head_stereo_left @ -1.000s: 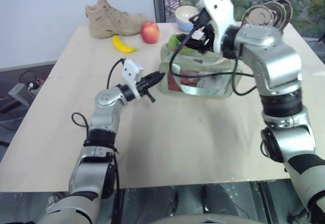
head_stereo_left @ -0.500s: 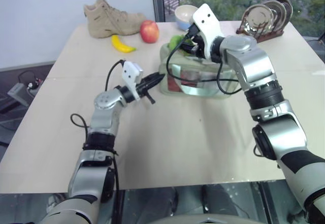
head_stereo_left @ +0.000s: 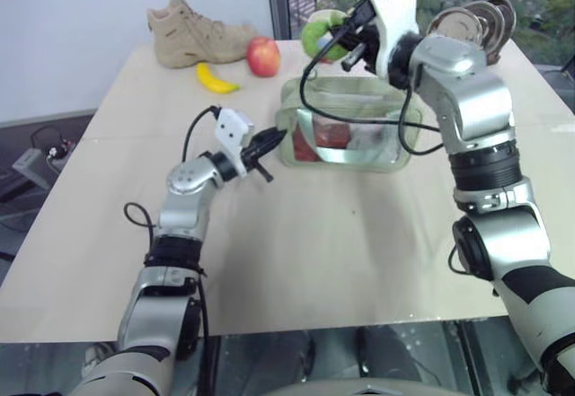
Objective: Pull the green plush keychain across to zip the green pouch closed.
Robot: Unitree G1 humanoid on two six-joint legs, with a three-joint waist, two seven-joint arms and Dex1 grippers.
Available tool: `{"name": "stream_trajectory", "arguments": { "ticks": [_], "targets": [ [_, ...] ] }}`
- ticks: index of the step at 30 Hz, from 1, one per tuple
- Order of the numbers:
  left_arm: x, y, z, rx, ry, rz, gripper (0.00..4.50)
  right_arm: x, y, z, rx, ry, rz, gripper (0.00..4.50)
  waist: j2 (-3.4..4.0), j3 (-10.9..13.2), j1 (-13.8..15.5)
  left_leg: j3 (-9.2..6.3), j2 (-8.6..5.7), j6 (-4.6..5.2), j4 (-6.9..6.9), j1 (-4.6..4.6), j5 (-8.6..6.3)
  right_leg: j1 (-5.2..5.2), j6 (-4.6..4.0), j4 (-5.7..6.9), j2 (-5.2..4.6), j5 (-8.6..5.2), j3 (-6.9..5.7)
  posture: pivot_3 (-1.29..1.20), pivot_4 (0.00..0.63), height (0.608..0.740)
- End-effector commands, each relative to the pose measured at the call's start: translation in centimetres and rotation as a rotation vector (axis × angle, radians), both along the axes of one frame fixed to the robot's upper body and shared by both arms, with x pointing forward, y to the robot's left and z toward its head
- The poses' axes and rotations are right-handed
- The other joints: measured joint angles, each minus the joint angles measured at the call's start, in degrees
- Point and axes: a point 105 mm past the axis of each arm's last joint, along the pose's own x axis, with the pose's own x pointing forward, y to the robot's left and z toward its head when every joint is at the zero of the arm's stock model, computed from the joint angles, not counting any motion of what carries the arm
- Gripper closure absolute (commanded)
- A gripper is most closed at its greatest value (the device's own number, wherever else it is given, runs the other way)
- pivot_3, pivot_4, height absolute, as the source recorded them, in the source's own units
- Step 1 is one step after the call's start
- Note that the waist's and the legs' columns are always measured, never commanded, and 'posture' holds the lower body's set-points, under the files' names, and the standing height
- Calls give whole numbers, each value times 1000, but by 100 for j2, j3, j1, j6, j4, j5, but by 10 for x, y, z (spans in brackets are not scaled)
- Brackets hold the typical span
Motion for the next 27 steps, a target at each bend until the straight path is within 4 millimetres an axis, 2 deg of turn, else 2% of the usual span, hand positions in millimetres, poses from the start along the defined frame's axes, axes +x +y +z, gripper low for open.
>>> {"name": "stream_trajectory", "arguments": {
  "ticks": [1, 3, 6, 10, 13, 14, 16, 18, 21, 24, 27],
  "targets": [
    [5, 21, -18, 44, 57, 99, 4500, -13, -22, 44, 70, -165, -78, 4427, 0, 0, -7, 0, 0, 0, 0, 1, 0, 0, 0, 9, 0, 0, 0, 0, 150, 740],
    [8, 26, -18, 10, 71, 134, 4500, -7, -48, 38, 90, -165, -187, 4427, -5, -4, 1, 1, 0, 0, 1, 2, 0, 0, 0, 11, 0, 0, 1, 0, 150, 740],
    [12, 34, -18, -33, 91, 184, 4500, 0, -98, 17, 92, -146, -393, 4427, -19, -15, 36, 0, -2, 0, 4, 3, 0, 3, 0, 13, 0, 0, 0, 0, 150, 740],
    [17, 42, -17, -75, 111, 228, 4500, -2, -145, -10, 109, -93, -575, 4427, -17, -16, 29, 7, -7, 0, 2, 5, 0, 1, 0, 13, -4, 0, 3, 0, 150, 740],
    [19, 44, -15, -108, 114, 243, 4500, -8, -185, -47, 163, 0, -751, 4427, -13, -28, 8, 27, 7, 0, 0, 12, 0, 0, 0, 11, -3, 0, 9, 0, 150, 740],
    [20, 43, -15, -111, 115, 243, 4500, -11, -194, -68, 160, 51, -799, 4427, -14, -33, 10, 38, 10, 0, -6, 13, 0, 0, 0, 12, -1, 0, 13, 0, 150, 740],
    [20, 40, -14, -118, 115, 237, 4500, -16, -192, -105, 148, 151, -818, 4427, -19, -45, 12, 46, 11, 0, -4, 18, 0, 3, 0, 13, 1, 0, 22, 0, 150, 740],
    [20, 36, -13, -118, 114, 228, 4500, -21, -174, -143, 94, 248, -772, 4427, -19, -58, 20, 57, 11, 0, -4, 22, 0, 4, 0, 13, 2, 0, 32, 0, 150, 740],
    [20, 32, -11, -121, 110, 220, 4500, -31, -152, -184, -33, 327, -706, 4427, -9, -65, 18, 74, 11, 0, -2, 30, 0, 2, 0, 10, 3, 0, 49, 0, 150, 740],
    [20, 31, -10, -125, 109, 215, 4500, -34, -147, -201, -108, 335, -707, 4427, -9, -73, 26, 80, 15, 0, -3, 40, 0, 3, 0, 10, 12, 0, 57, 0, 150, 740],
    [18, 27, -9, -129, 104, 185, 4500, -30, -148, -201, -107, 316, -725, 4427, -12, -76, 40, 79, 15, 0, -2, 42, 0, 6, 0, 8, 15, 0, 56, 0, 150, 740]
  ]
}}
